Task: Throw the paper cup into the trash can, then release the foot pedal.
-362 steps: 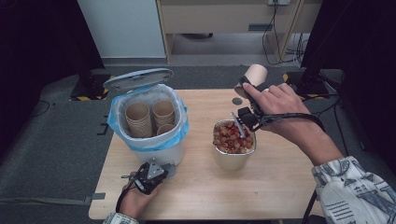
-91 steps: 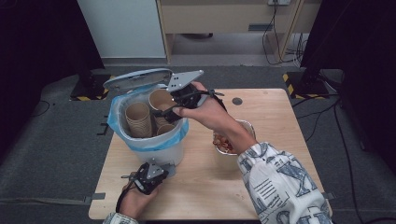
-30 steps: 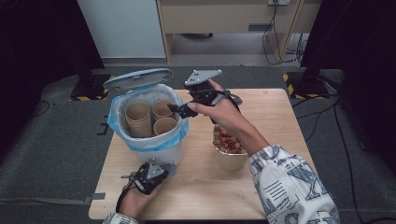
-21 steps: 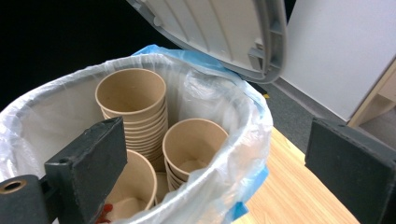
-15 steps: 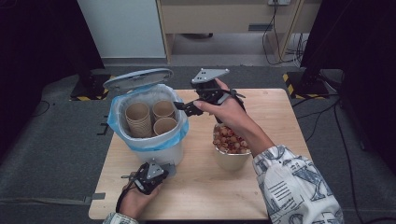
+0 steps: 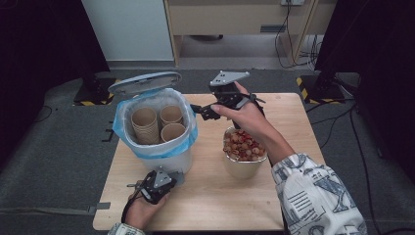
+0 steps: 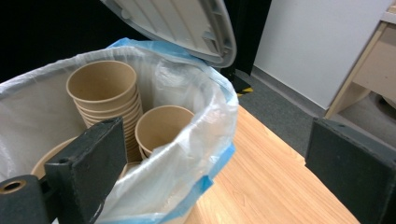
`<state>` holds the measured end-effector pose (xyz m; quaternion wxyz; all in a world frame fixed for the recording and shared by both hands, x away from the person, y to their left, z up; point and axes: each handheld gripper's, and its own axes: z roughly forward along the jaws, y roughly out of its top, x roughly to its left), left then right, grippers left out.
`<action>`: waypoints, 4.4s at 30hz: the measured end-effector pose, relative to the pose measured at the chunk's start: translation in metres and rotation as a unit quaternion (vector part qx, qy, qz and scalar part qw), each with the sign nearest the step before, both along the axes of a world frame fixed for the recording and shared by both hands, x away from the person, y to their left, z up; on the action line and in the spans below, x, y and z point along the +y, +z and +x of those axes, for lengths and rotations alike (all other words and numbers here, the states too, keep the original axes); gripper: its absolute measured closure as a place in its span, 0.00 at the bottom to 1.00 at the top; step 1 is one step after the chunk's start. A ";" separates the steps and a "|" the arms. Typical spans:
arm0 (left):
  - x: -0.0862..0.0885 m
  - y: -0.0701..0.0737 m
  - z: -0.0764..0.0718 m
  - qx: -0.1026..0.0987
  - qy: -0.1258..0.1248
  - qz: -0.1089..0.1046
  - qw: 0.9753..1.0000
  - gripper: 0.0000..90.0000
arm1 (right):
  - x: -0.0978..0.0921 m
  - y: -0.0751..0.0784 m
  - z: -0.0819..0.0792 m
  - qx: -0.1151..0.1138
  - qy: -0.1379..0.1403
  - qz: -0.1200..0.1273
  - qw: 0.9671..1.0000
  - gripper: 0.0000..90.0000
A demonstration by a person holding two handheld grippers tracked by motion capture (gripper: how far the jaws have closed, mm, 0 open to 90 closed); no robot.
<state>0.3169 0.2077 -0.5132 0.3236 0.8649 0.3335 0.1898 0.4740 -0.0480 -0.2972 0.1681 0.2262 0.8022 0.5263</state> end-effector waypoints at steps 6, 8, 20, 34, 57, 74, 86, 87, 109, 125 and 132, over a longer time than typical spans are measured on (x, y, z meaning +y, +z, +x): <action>0.000 0.000 0.000 0.000 0.000 0.000 1.000 1.00 | -0.011 -0.001 0.002 0.003 -0.016 -0.002 1.000 0.06; 0.000 0.000 0.000 0.000 0.000 0.000 1.000 1.00 | -0.015 -0.002 0.002 0.003 -0.022 0.000 1.000 0.06; 0.000 0.000 0.000 0.000 0.001 0.000 1.000 1.00 | -0.033 -0.004 0.005 0.007 -0.051 -0.003 0.999 0.06; 0.000 0.000 0.000 0.000 0.001 -0.001 1.000 1.00 | -0.056 -0.007 0.008 0.013 -0.084 -0.006 0.996 0.06; 0.000 0.000 0.000 0.000 0.002 -0.002 1.000 1.00 | -0.103 -0.018 0.011 0.022 -0.134 -0.007 0.991 0.06; 0.022 0.020 -0.028 0.000 0.036 -0.064 0.997 0.81 | -0.145 -0.031 0.013 0.031 -0.171 -0.007 0.985 0.06; 0.050 0.023 -0.029 -0.005 0.121 -0.084 0.989 0.51 | -0.173 -0.038 0.016 0.039 -0.201 -0.003 0.979 0.06; 0.051 0.022 -0.029 -0.003 0.127 -0.086 0.988 0.48 | -0.175 -0.038 0.017 0.042 -0.204 -0.003 0.978 0.06; 0.071 0.011 -0.015 -0.001 0.188 -0.082 0.979 0.16 | -0.194 -0.044 0.014 0.043 -0.218 0.001 0.975 0.05; 0.079 0.006 -0.011 -0.011 0.190 -0.076 0.979 0.14 | -0.221 -0.080 -0.002 0.064 -0.246 -0.002 0.967 0.06; 0.082 0.005 -0.010 -0.017 0.193 -0.069 0.979 0.11 | -0.238 -0.118 -0.019 0.087 -0.262 -0.006 0.961 0.07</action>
